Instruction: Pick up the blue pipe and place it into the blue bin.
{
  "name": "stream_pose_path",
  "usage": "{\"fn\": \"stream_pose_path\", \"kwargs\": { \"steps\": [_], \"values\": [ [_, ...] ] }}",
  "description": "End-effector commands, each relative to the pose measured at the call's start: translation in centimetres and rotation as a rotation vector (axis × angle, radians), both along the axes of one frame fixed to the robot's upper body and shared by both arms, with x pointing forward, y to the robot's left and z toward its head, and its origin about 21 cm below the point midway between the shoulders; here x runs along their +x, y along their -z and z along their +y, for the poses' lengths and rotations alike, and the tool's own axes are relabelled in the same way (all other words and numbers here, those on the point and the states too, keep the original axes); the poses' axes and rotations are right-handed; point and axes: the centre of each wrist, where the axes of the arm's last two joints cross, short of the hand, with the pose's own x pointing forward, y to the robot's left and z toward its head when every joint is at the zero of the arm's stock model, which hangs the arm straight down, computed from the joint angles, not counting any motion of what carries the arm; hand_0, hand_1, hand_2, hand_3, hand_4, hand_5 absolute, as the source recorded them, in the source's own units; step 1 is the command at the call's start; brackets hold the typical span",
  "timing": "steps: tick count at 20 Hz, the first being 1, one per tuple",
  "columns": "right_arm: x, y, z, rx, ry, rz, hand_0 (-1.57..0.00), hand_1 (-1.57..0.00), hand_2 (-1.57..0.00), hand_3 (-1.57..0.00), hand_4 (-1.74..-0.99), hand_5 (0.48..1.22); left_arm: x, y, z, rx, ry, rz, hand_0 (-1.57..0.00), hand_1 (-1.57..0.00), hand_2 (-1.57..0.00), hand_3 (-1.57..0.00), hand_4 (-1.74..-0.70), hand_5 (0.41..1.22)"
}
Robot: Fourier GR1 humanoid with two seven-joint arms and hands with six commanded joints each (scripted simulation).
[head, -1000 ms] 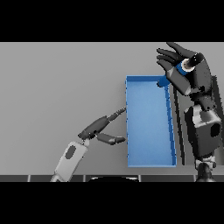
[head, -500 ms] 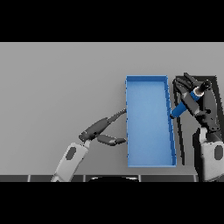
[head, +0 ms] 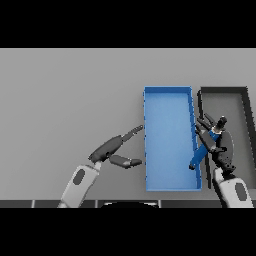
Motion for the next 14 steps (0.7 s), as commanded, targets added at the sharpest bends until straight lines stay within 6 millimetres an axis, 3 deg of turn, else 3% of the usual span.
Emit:
{"fn": "stream_pose_path", "kwargs": {
  "steps": [1,4,5,6,8,10,14],
  "values": [
    [-0.2,0.6,-0.1,-0.022,0.014,0.039,-1.57,-1.57,-1.57,-1.13,-1.741,1.221,0.0,0.0,0.3,-0.004,-0.004,-0.003,0.00,0.00,0.00,0.00,-0.89,0.420],
    [-0.4,2.6,0.2,-0.043,0.060,0.183,-1.57,-1.55,-1.57,-0.85,-1.741,1.221,0.1,0.2,0.2,0.012,0.003,0.001,0.00,0.00,0.00,0.00,-0.88,0.421],
    [-0.3,2.8,0.1,-0.048,0.062,0.206,-1.46,-1.34,-1.34,-0.79,-1.678,1.221,0.1,0.1,0.1,0.014,0.003,0.003,0.00,0.00,0.00,0.00,-0.88,0.421],
    [-0.3,3.1,0.2,-0.053,0.060,0.228,-1.17,-1.07,-1.07,-0.63,-1.592,1.221,0.2,0.2,0.0,0.014,-0.001,0.005,0.00,0.00,0.00,0.00,-0.88,0.422],
    [0.1,2.9,0.3,-0.071,0.059,0.298,-0.75,-0.68,-0.68,-0.40,-1.413,1.221,-0.1,0.3,0.3,0.012,0.001,-0.006,0.00,0.00,0.00,0.00,-0.88,0.425],
    [0.6,2.9,0.7,-0.136,-0.026,0.337,-0.48,-0.44,-0.44,-0.26,-1.275,1.186,0.1,0.0,0.3,0.004,-0.001,-0.003,0.00,0.00,0.00,0.00,-0.88,0.428],
    [0.5,3.2,1.1,-0.260,-0.160,0.414,-0.20,-0.18,-0.18,-0.10,-1.110,0.979,-0.3,0.3,0.0,0.008,-0.001,0.018,0.00,0.00,0.00,0.00,-0.89,0.428]
  ]
}}
